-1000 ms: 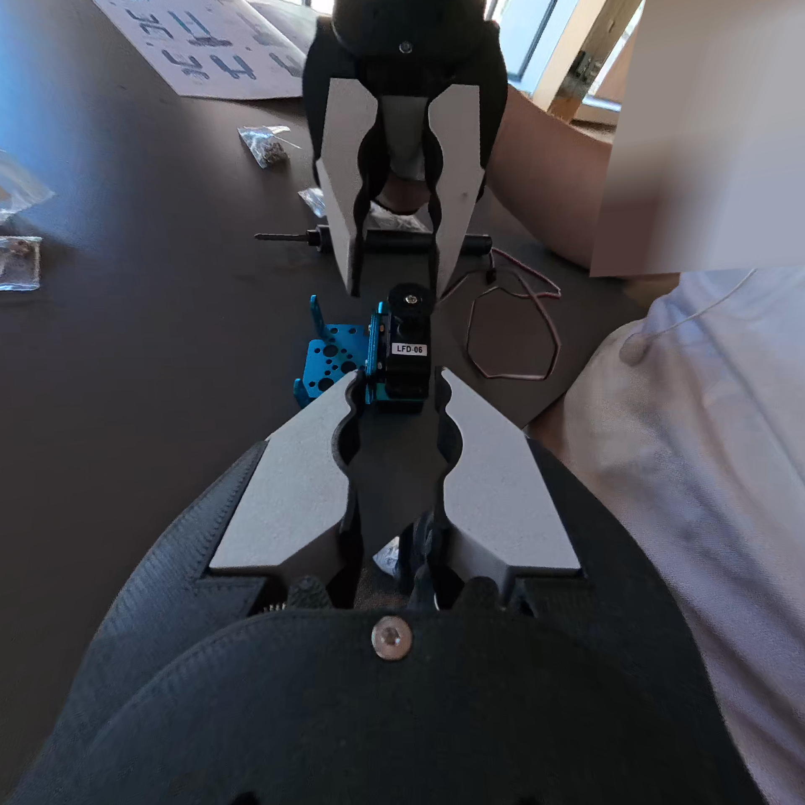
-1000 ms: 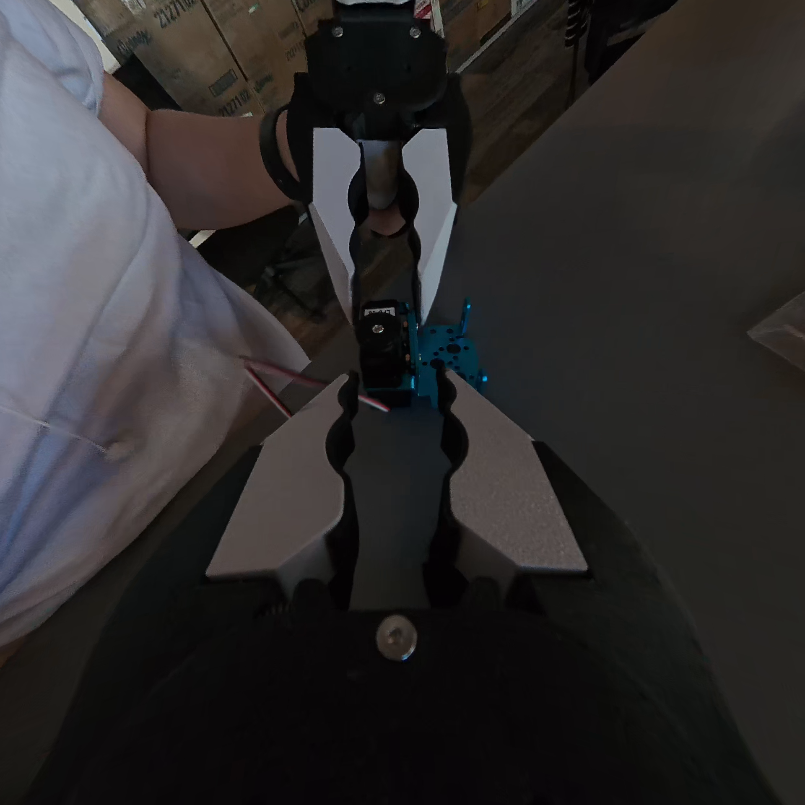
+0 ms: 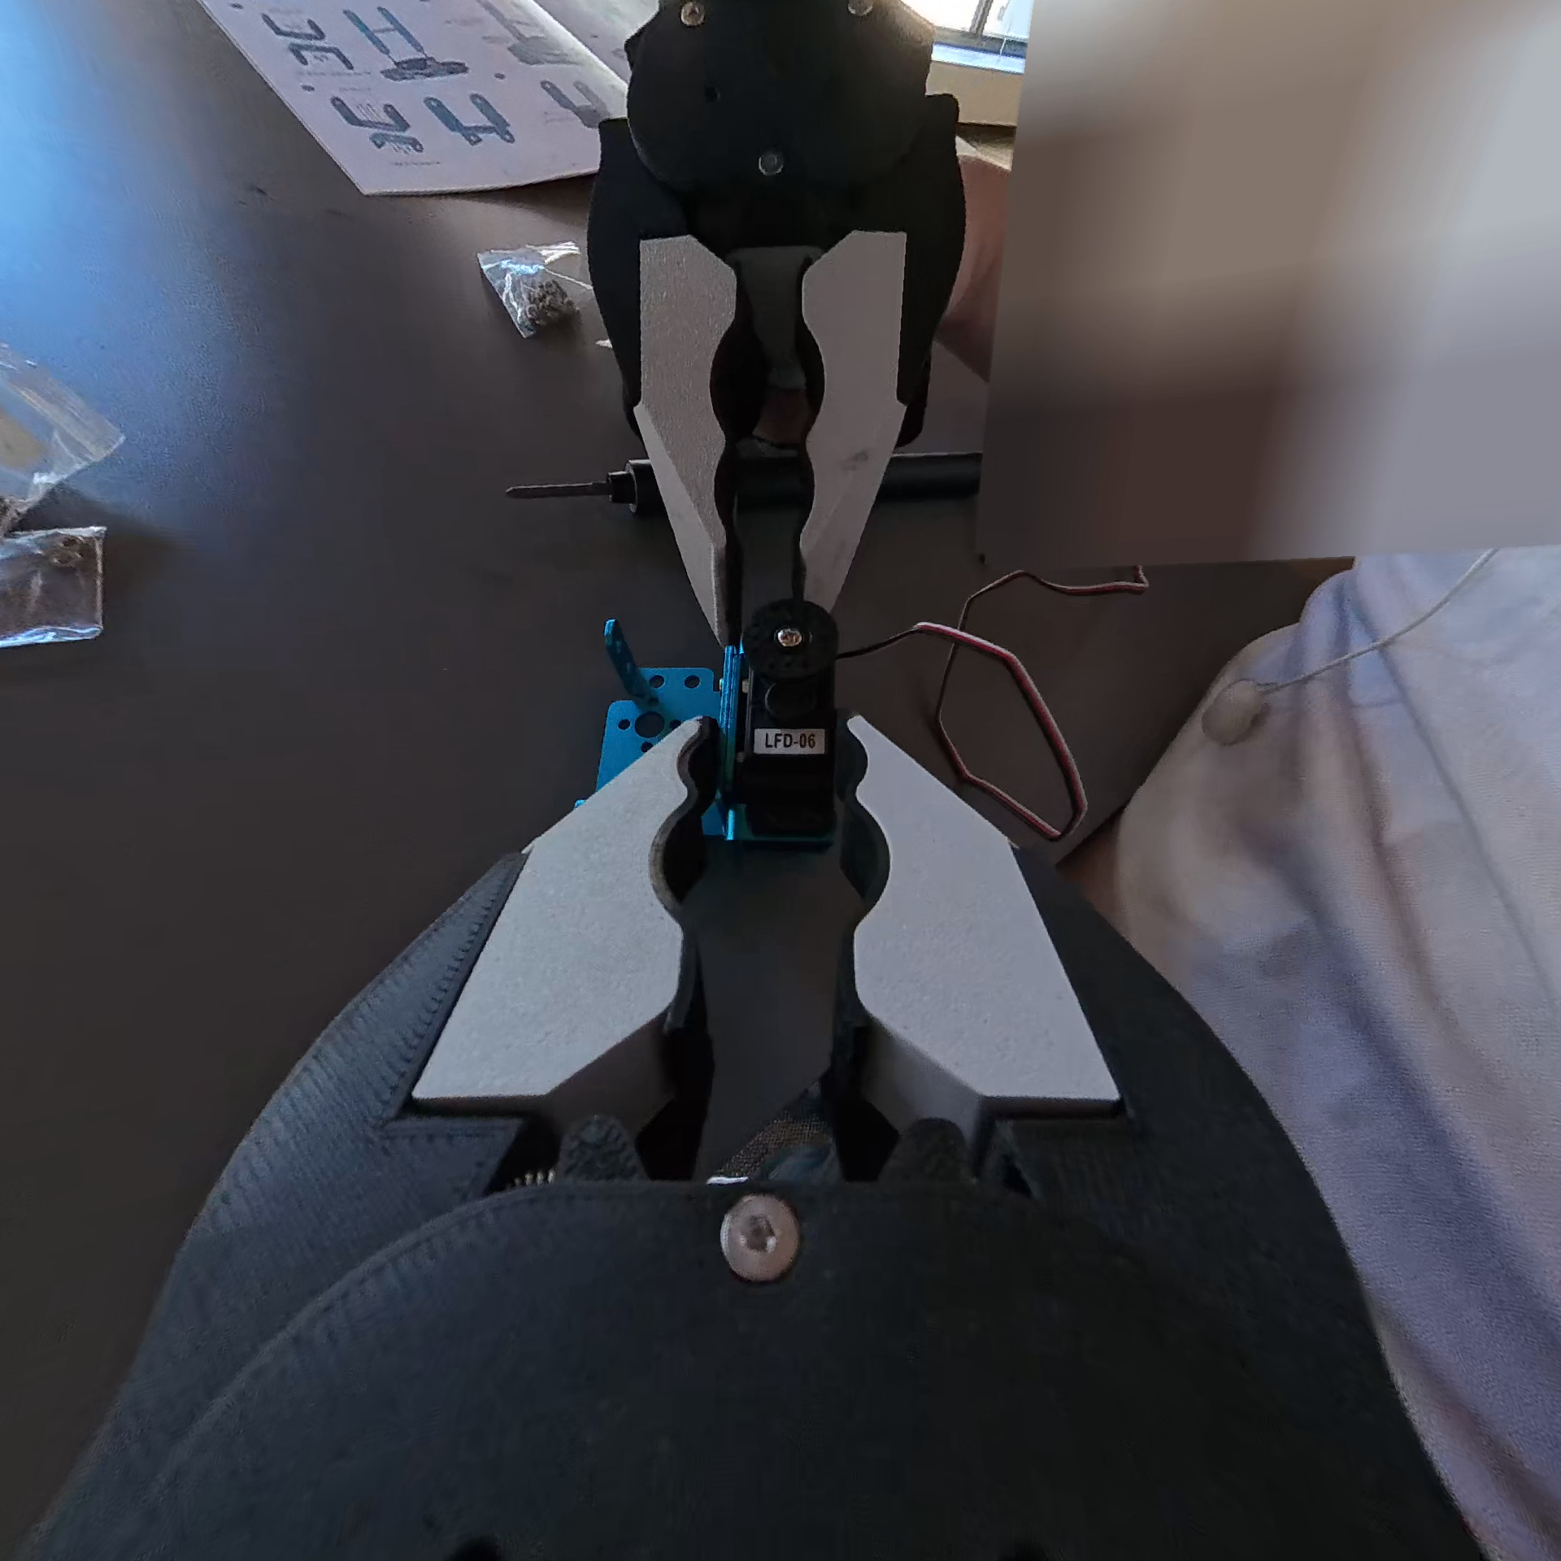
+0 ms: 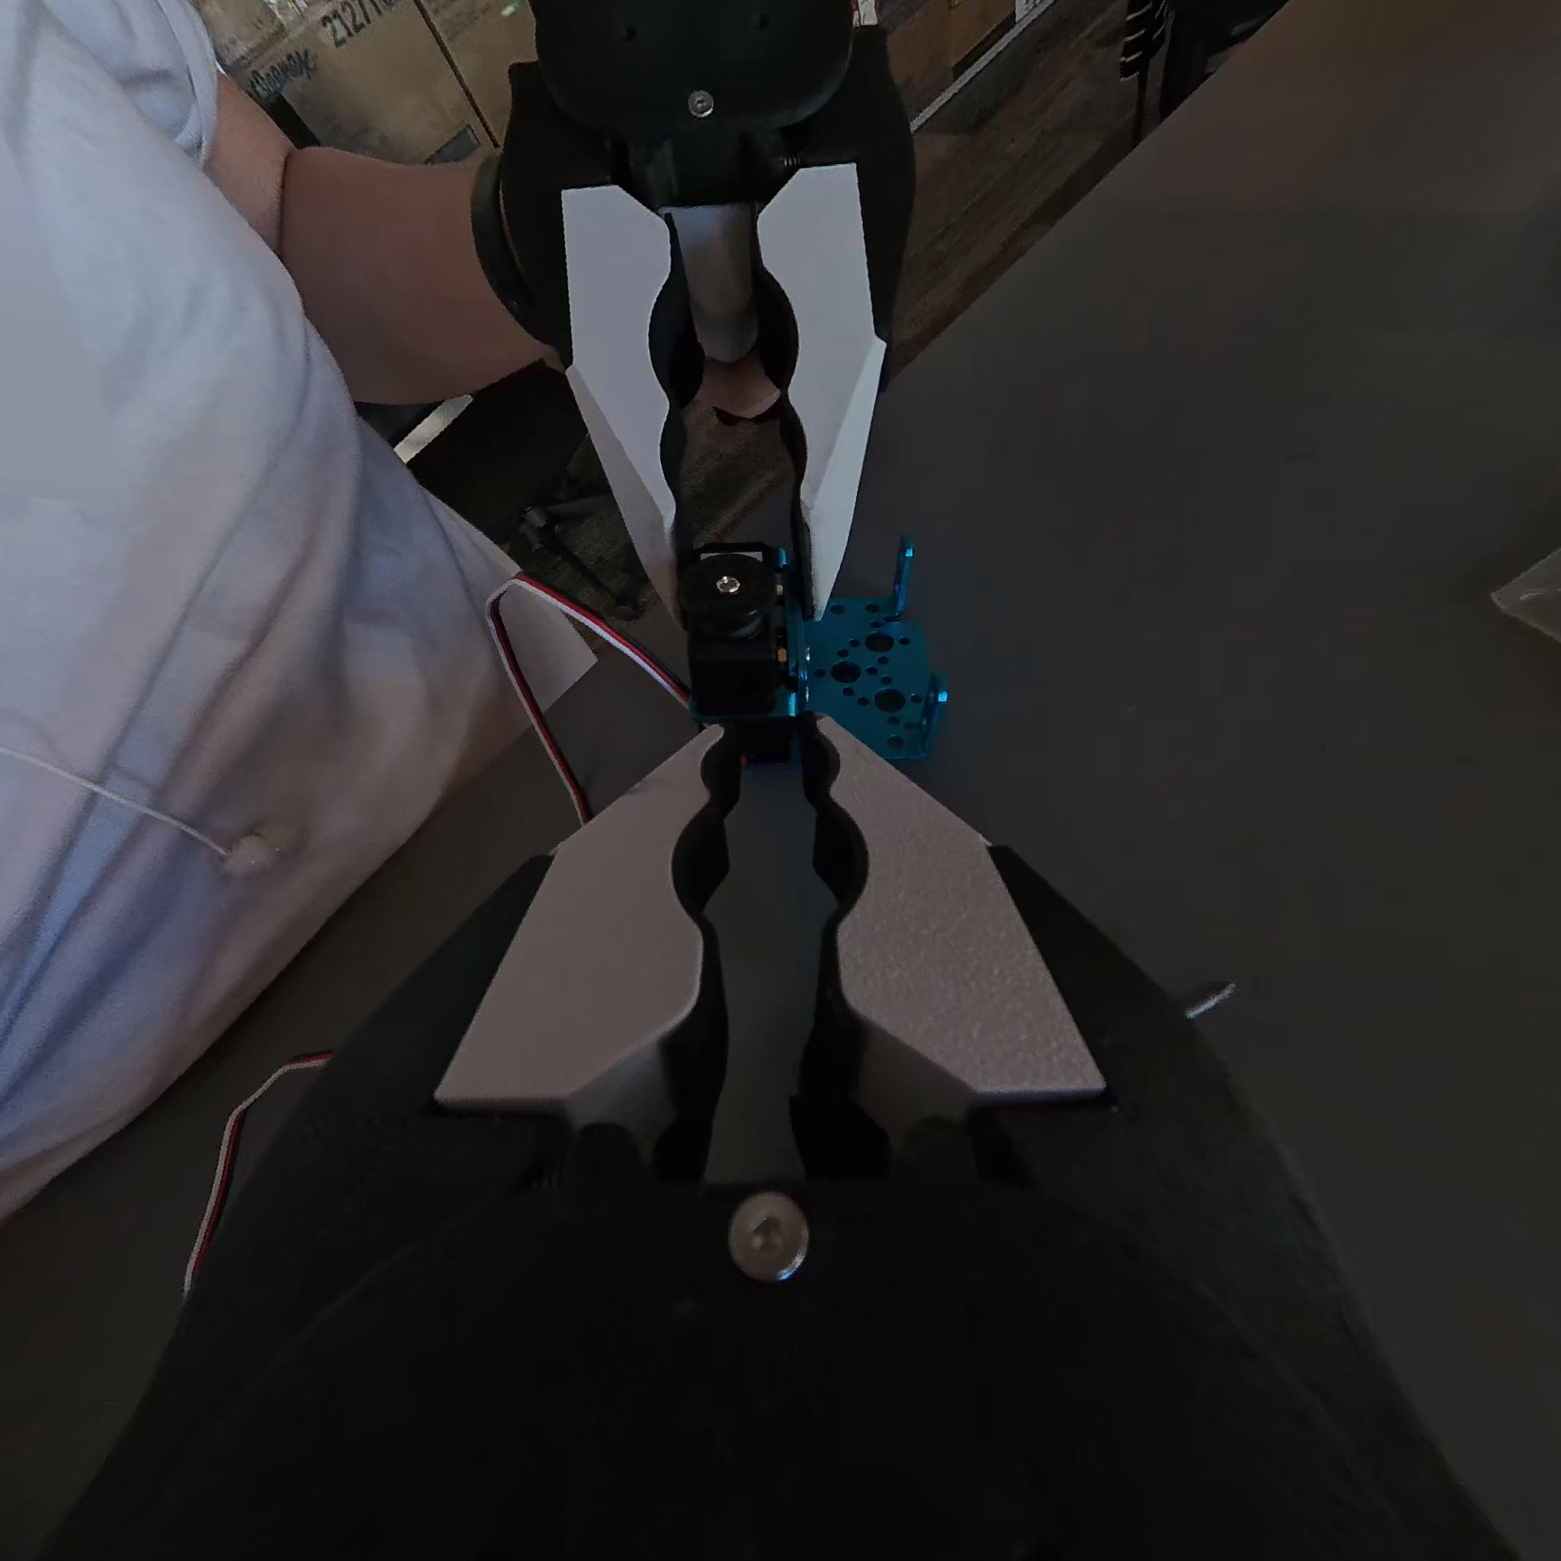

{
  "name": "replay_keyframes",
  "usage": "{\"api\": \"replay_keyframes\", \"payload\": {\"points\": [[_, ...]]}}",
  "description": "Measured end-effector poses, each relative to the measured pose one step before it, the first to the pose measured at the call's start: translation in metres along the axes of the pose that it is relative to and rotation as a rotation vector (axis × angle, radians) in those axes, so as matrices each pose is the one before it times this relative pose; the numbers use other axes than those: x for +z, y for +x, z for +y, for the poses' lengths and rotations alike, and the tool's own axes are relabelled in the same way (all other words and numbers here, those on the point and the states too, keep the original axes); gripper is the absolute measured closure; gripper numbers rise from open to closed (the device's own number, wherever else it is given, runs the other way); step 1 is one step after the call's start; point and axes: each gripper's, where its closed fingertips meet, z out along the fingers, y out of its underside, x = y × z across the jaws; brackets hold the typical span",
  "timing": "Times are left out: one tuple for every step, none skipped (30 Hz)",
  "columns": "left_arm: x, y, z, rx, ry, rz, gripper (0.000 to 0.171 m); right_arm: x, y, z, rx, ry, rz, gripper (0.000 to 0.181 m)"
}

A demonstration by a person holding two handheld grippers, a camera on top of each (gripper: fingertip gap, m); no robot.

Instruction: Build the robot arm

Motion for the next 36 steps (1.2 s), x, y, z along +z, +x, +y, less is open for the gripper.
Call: {"api": "replay_keyframes", "payload": {"points": [[0.00034, -0.00007, -0.00030, -0.0052, 0.00233, 0.0027, 0.144, -0.00047, 0.00025, 0.00012, 0.0000, -0.0008, 0.0021, 0.166], [0.00015, 0.00004, -0.00015, -0.0042, 0.00200, 0.0031, 0.144, -0.00055, 0.00011, -0.00014, 0.0003, 0.0003, 0.0020, 0.165], [0.00008, 0.00002, -0.00012, -0.0020, 0.00162, 0.0024, 0.144, -0.00076, 0.00026, -0.00002, 0.0014, -0.0002, 0.0027, 0.162], [-0.00006, 0.00008, 0.00004, -0.0007, 0.00140, 0.0018, 0.144, -0.00120, 0.00032, 0.00030, 0.0016, -0.0031, 0.0035, 0.162], [-0.00023, 0.00026, -0.00007, -0.0002, 0.00081, 0.0012, 0.144, -0.00168, 0.00083, 0.00084, -0.0004, -0.0064, 0.0073, 0.162], [-0.00031, 0.00068, 0.00003, 0.0007, -0.00033, 0.0035, 0.142, -0.00236, 0.00109, 0.00018, -0.0030, -0.0028, 0.0104, 0.161], [-0.00058, 0.00124, 0.00006, 0.0019, -0.00127, 0.0049, 0.140, -0.00301, 0.00081, -0.00068, -0.0017, 0.0019, 0.0099, 0.161], [-0.00114, 0.00070, 0.00017, 0.0042, -0.00176, 0.0016, 0.138, -0.00341, 0.00069, -0.00156, 0.0006, 0.0055, 0.0095, 0.161], [-0.00161, -0.00012, 0.00033, 0.0053, -0.00260, -0.0030, 0.136, -0.00365, 0.00043, -0.00206, 0.0013, 0.0069, 0.0100, 0.160], [-0.00190, -0.00145, 0.00101, 0.0046, -0.00654, -0.0105, 0.133, -0.00343, 0.00027, -0.00221, 0.0007, 0.0047, 0.0115, 0.159], [-0.00238, -0.00217, 0.00108, 0.0049, -0.00528, -0.0143, 0.132, -0.00318, -0.00052, -0.00177, 0.0026, -0.0005, 0.0114, 0.159], [-0.00247, -0.00155, 0.00032, 0.0037, 0.00029, -0.0102, 0.132, -0.00258, -0.00107, -0.00127, 0.0088, -0.0078, 0.0139, 0.156], [-0.00212, -0.00095, -0.00061, -0.0010, 0.00408, -0.0046, 0.134, -0.00192, -0.00103, -0.00035, 0.0233, -0.0154, 0.0239, 0.153], [-0.00161, -0.00013, -0.00120, -0.0039, 0.00549, 0.0013, 0.134, -0.00139, -0.00020, 0.00027, 0.0336, -0.0160, 0.0385, 0.151], [-0.00061, 0.00061, -0.00104, -0.0022, 0.00300, 0.0058, 0.135, -0.00094, 0.00090, 0.00004, 0.0404, -0.0029, 0.0520, 0.150], [0.00028, 0.00037, -0.00121, -0.0003, 0.00403, 0.0045, 0.136, -0.00091, 0.00295, 0.00182, 0.0593, -0.0014, 0.0677, 0.149], [0.00130, 0.00054, -0.00114, -0.0001, 0.00517, 0.0057, 0.136, -0.00098, 0.00390, 0.00483, 0.0839, -0.0123, 0.0718, 0.144], [0.00197, 0.00078, -0.00027, 0.0003, 0.00007, 0.0089, 0.136, -0.00090, 0.00095, 0.00546, 0.1023, -0.0078, 0.0484, 0.136], [0.00228, 0.00030, 0.00025, 0.0013, -0.00309, 0.0062, 0.136, -0.00086, -0.00325, 0.00258, 0.1143, 0.0177, 0.0152, 0.128], [0.00223, 0.00007, 0.00059, 0.0049, -0.00374, 0.0031, 0.135, -0.00123, -0.00946, -0.00091, 0.1079, 0.0447, -0.0303, 0.124], [0.00180, -0.00072, 0.00086, 0.0078, -0.00511, -0.0022, 0.135, -0.00163, -0.01099, -0.00107, 0.0973, 0.0483, -0.0445, 0.124], [0.00137, -0.00156, 0.00112, 0.0077, -0.00497, -0.0074, 0.135, -0.00152, -0.00720, -0.00157, 0.0820, 0.0456, -0.0236, 0.125], [0.00130, -0.00081, 0.00128, 0.0056, -0.00498, -0.0006, 0.134, -0.00058, -0.00451, -0.00237, 0.0654, 0.0480, -0.0069, 0.126], [0.00121, 0.00070, 0.00103, -0.0012, -0.00333, 0.0101, 0.135, 0.00092, -0.00343, -0.00199, 0.0575, 0.0447, 0.0007, 0.128], [0.00117, 0.00091, 0.00125, -0.0047, -0.00653, 0.0128, 0.135, 0.00287, -0.00347, -0.00011, 0.0458, 0.0299, 0.0011, 0.129], [0.00115, 0.00096, 0.00128, -0.0010, -0.00829, 0.0132, 0.136, 0.00443, -0.00383, 0.00248, 0.0261, 0.0096, 0.0015, 0.128], [0.00086, 0.00131, 0.00118, 0.0022, -0.00831, 0.0146, 0.138, 0.00503, -0.00135, 0.00403, 0.0061, -0.0048, 0.0211, 0.128], [0.00047, 0.00068, 0.00003, -0.0018, -0.00607, 0.0094, 0.142, 0.00488, 0.00009, 0.00451, -0.0047, -0.0095, 0.0329, 0.128], [0.00020, -0.00071, -0.00003, -0.0001, -0.00798, -0.0014, 0.142, 0.00398, 0.00073, 0.00413, -0.0121, -0.0100, 0.0391, 0.127], [-0.00018, -0.00074, 0.00010, 0.0039, -0.00842, -0.0026, 0.143, 0.00156, 0.00477, 0.00204, -0.0277, -0.0008, 0.0635, 0.130], [-0.00019, -0.00101, -0.00007, 0.0037, -0.00674, -0.0048, 0.143, 0.00033, 0.00502, 0.00362, -0.0323, -0.0132, 0.0591, 0.136], [-0.00012, -0.00101, -0.00004, 0.0041, -0.00636, -0.0044, 0.143, -0.00047, 0.00427, 0.00374, -0.0245, -0.0138, 0.0464, 0.143], [-0.00023, -0.00057, 0.00010, 0.0050, -0.00483, -0.0006, 0.143, -0.00133, 0.00036, 0.00295, -0.0109, -0.0075, 0.0148, 0.150], [-0.00014, -0.00023, 0.00014, 0.0012, -0.00357, 0.0033, 0.143, -0.00210, -0.00024, 0.00179, -0.0042, 0.0010, 0.0017, 0.166], [-0.00031, -0.00039, 0.00007, -0.0029, -0.00224, 0.0039, 0.143, -0.00236, 0.00404, 0.00138, -0.0043, 0.0040, 0.0225, 0.177], [-0.00049, -0.00036, 0.00023, -0.0027, -0.00240, 0.0060, 0.143, -0.00265, 0.00595, 0.00167, -0.0076, 0.0025, 0.0280, 0.181]]}}
